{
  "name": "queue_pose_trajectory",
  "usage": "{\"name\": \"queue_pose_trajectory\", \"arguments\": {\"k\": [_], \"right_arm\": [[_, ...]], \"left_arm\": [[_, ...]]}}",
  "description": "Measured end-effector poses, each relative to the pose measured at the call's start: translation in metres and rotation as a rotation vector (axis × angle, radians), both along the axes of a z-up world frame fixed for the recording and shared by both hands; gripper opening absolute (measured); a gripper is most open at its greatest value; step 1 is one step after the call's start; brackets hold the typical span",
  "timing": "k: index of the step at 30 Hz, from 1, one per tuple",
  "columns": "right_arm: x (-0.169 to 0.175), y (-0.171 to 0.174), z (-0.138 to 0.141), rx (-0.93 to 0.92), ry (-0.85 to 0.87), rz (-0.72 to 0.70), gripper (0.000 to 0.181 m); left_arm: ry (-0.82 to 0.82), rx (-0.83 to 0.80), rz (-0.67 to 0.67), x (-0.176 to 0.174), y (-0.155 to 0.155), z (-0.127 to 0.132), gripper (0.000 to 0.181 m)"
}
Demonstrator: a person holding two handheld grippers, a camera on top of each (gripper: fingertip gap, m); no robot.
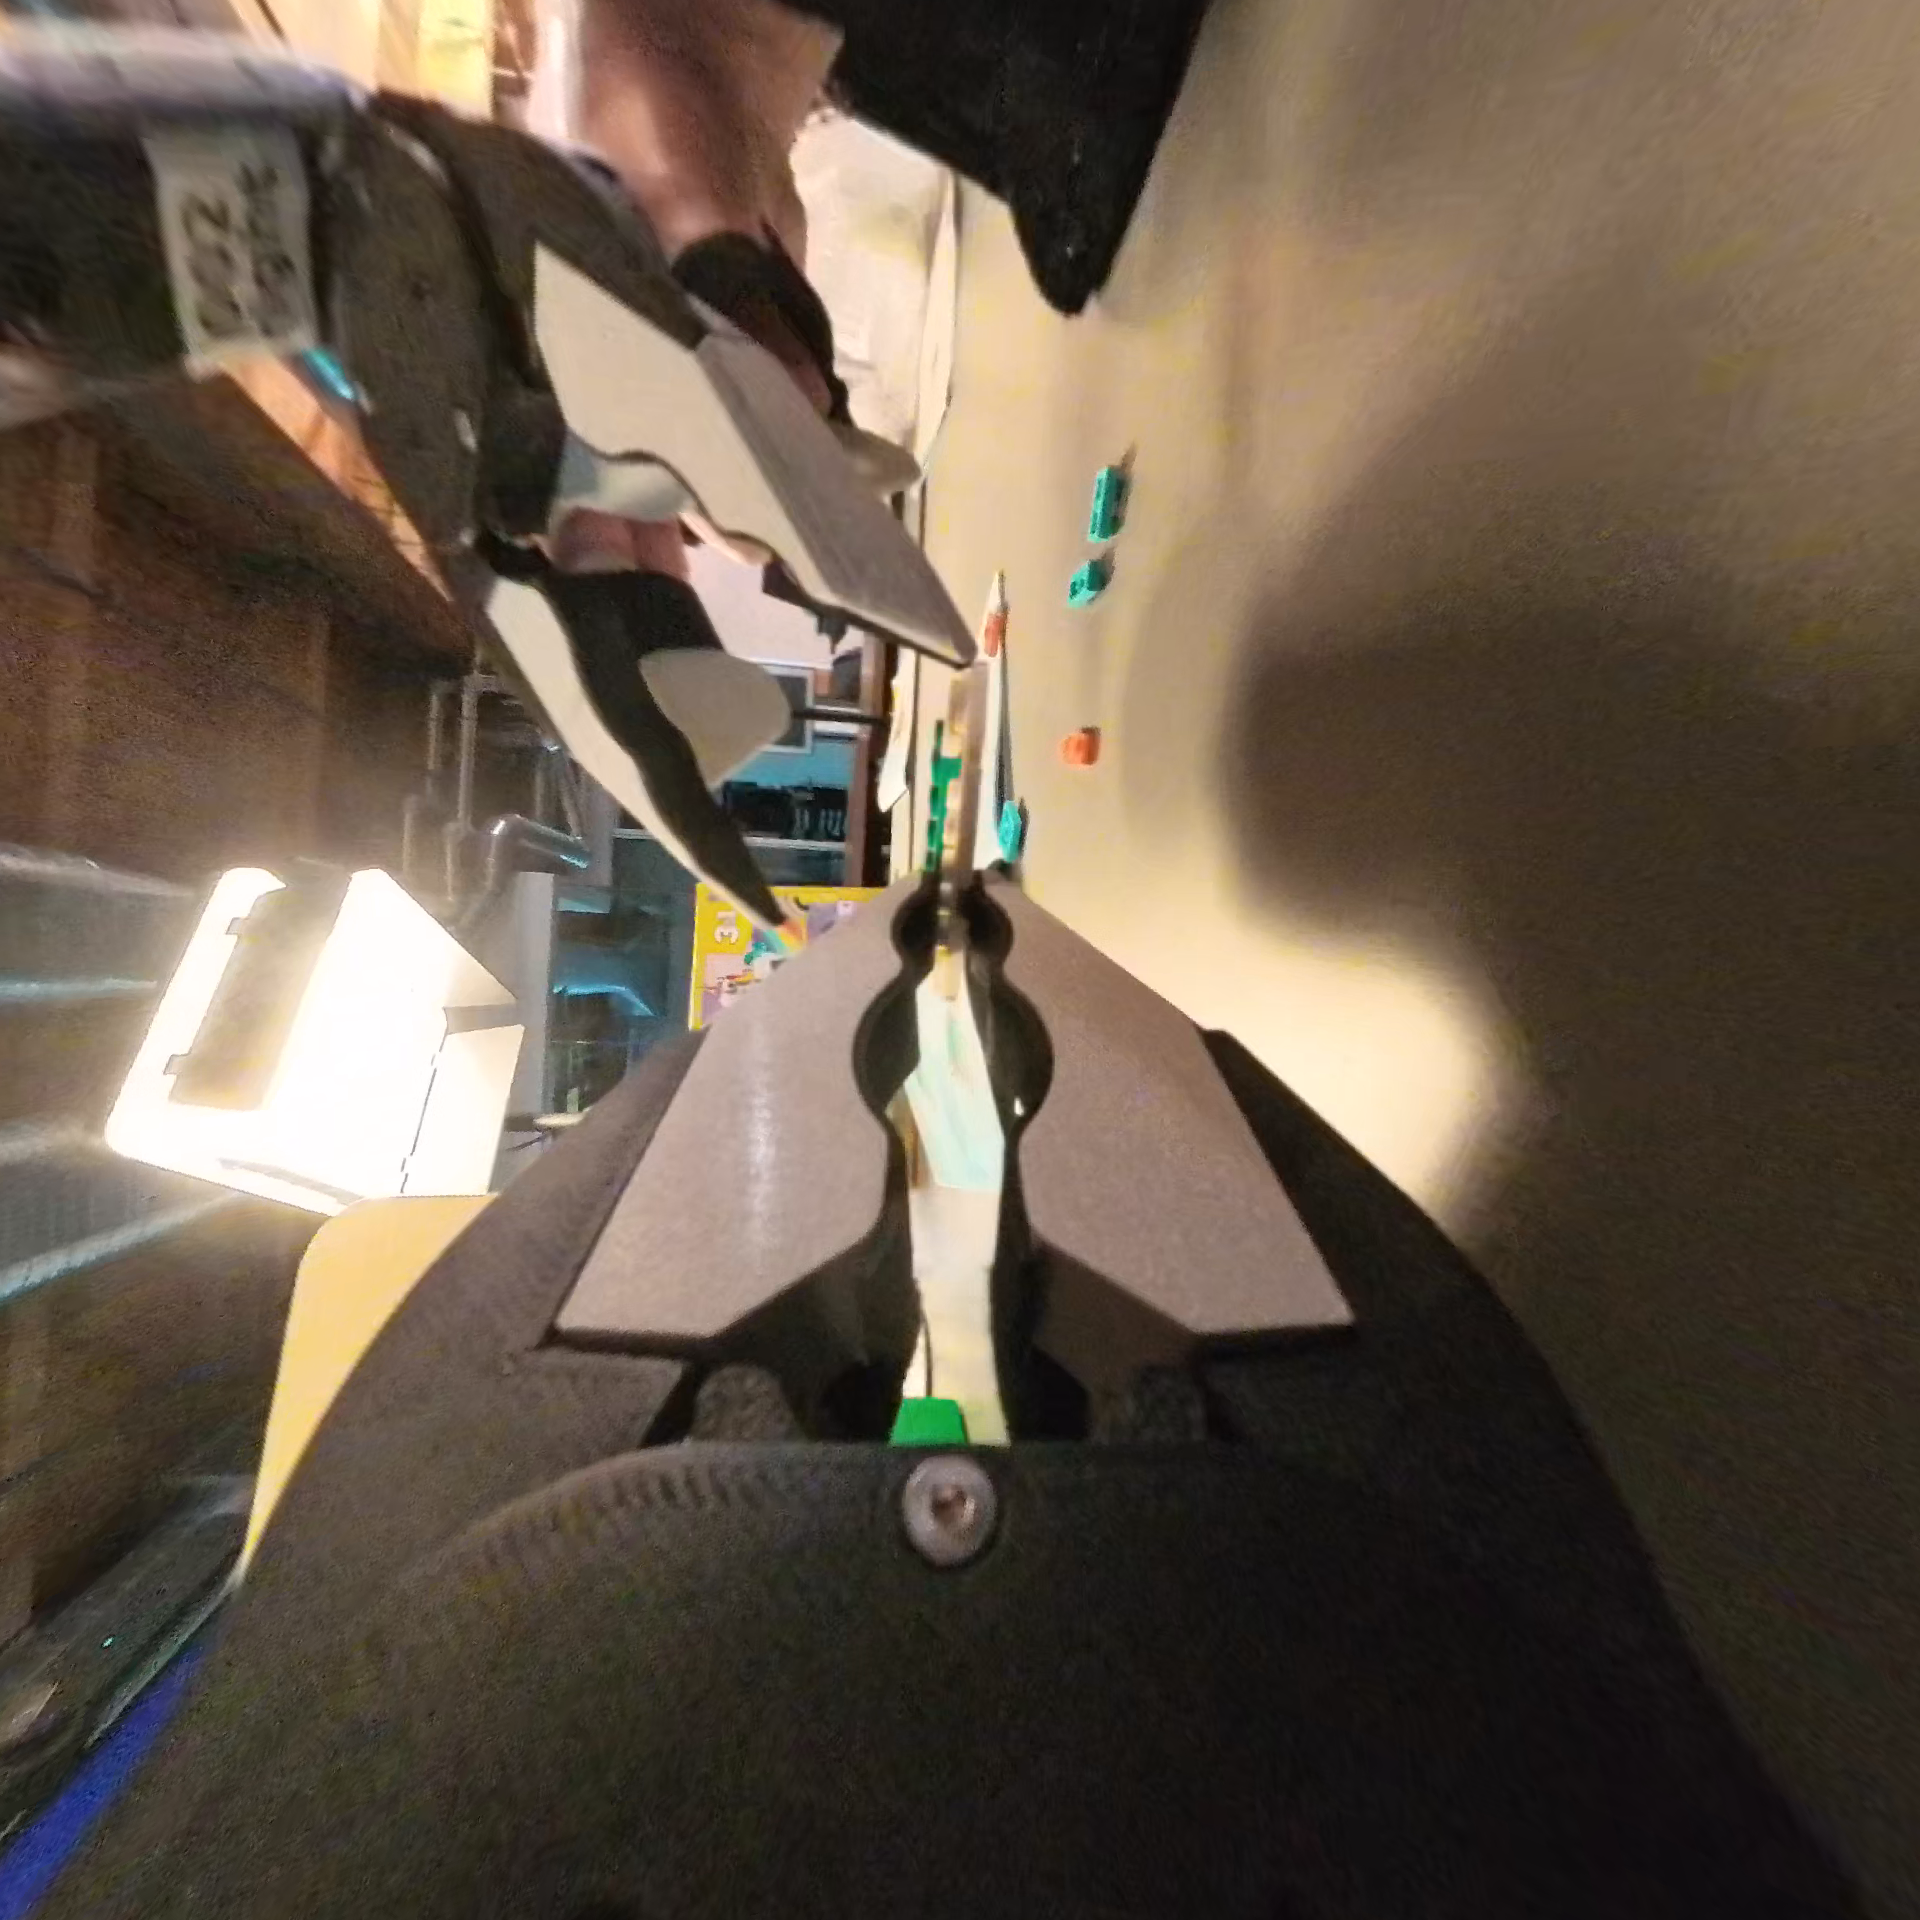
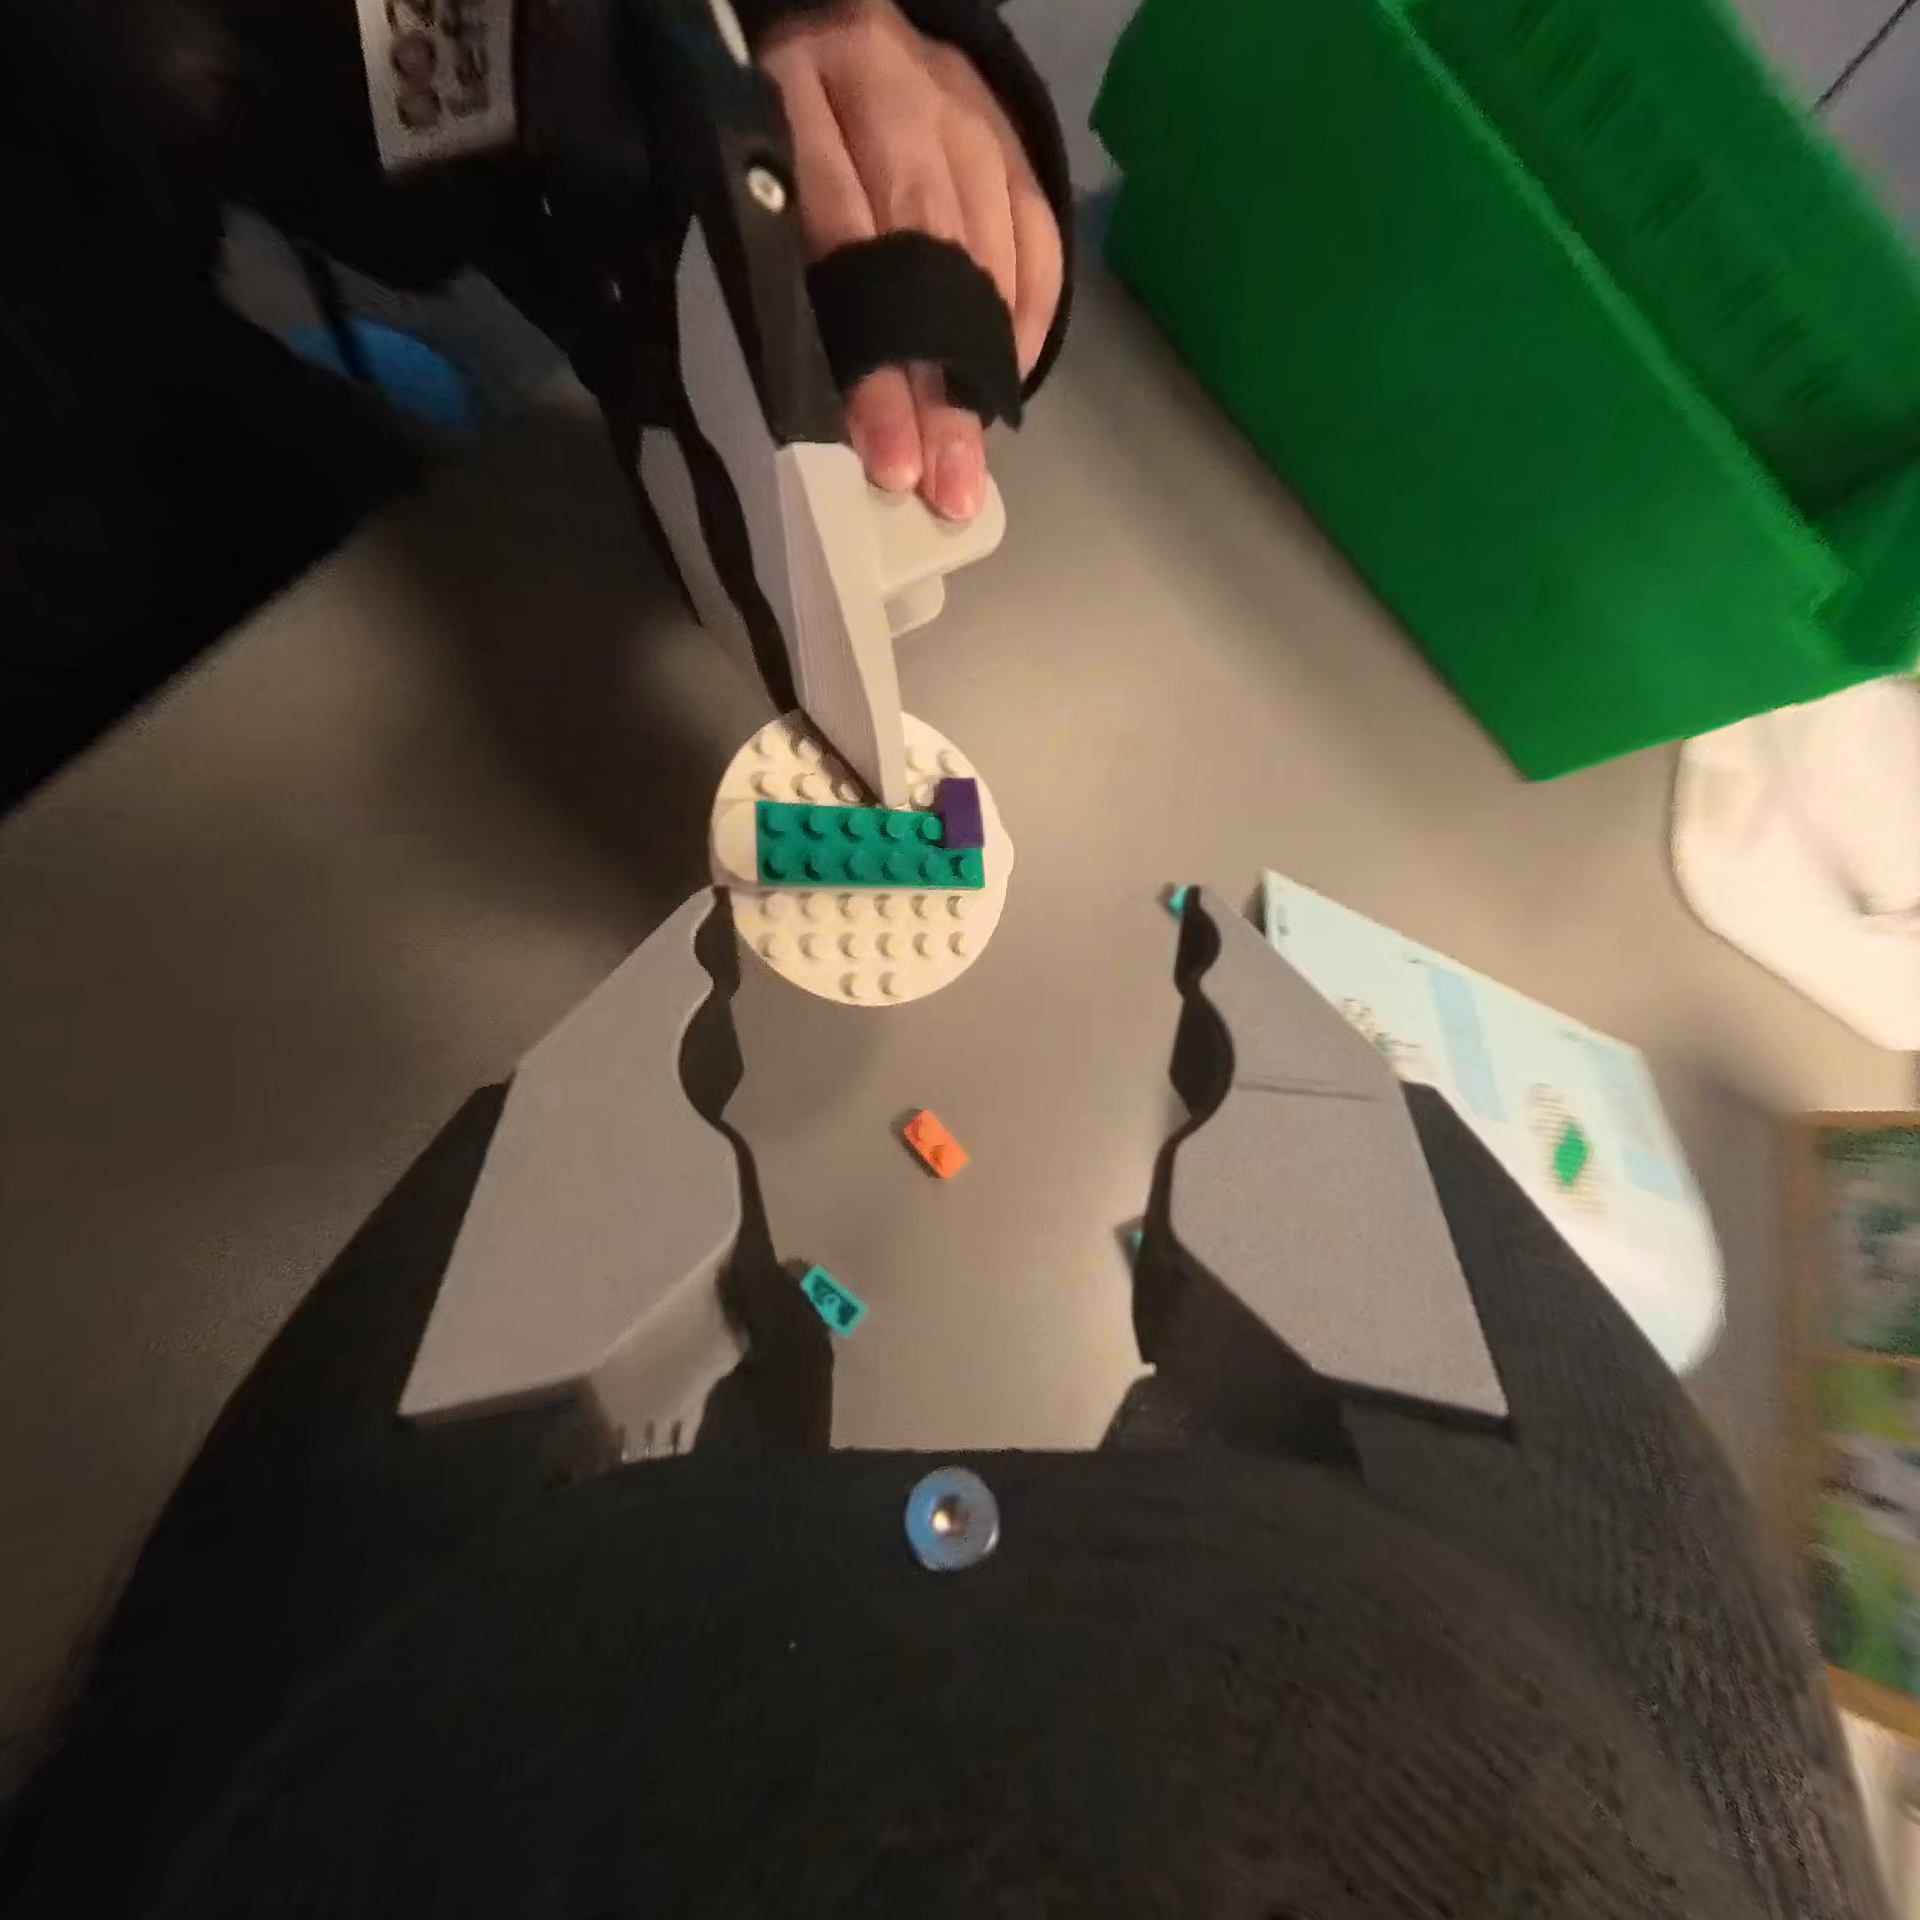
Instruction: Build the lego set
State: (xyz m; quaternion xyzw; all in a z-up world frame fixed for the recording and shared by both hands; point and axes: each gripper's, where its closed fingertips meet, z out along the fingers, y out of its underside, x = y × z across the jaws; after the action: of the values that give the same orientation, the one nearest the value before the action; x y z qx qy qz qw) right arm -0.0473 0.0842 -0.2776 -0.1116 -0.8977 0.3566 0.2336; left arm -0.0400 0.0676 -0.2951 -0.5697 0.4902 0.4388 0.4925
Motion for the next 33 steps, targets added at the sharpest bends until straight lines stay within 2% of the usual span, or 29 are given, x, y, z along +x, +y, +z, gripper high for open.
{"name": "queue_pose_trajectory", "arguments": {"k": [3,7,10,14,17,19,21,24,27,30,33], "right_arm": [[0.004,-0.001,-0.001,0.114,0.207,0.008,0.086],[0.014,0.007,-0.012,0.198,0.194,-0.016,0.101],[0.013,0.007,-0.015,0.230,0.248,-0.014,0.100],[0.004,-0.005,-0.024,0.315,0.383,0.010,0.089],[0.001,-0.002,-0.027,0.339,0.390,0.008,0.087],[0.001,0.007,-0.024,0.307,0.353,-0.020,0.088],[0.004,0.015,-0.020,0.199,0.256,-0.054,0.083],[0.000,0.022,-0.016,-0.036,0.024,-0.136,0.058],[-0.024,0.033,-0.023,-0.147,-0.177,-0.289,0.038],[-0.040,0.024,-0.035,-0.212,-0.387,-0.358,0.033],[-0.056,0.011,-0.044,-0.243,-0.464,-0.394,0.027]], "left_arm": [[0.019,-0.025,0.005,0.001,0.001,-0.006,0.004],[-0.002,0.005,0.025,-0.004,0.002,0.001,0.004],[0.001,0.018,0.023,-0.003,0.002,0.003,0.003],[-0.009,0.022,0.027,-0.004,0.002,0.004,0.004],[0.003,0.014,0.036,-0.006,0.001,0.002,0.004],[0.020,0.008,0.063,-0.011,-0.002,0.001,0.004],[0.018,0.009,0.088,-0.016,-0.005,0.002,0.004],[-0.009,0.014,0.077,-0.014,-0.006,0.004,0.004],[-0.001,-0.002,0.059,-0.009,-0.005,0.001,0.004],[0.000,-0.004,0.044,-0.006,-0.006,0.000,0.004],[-0.006,0.002,0.040,-0.006,-0.007,0.002,0.004]]}}
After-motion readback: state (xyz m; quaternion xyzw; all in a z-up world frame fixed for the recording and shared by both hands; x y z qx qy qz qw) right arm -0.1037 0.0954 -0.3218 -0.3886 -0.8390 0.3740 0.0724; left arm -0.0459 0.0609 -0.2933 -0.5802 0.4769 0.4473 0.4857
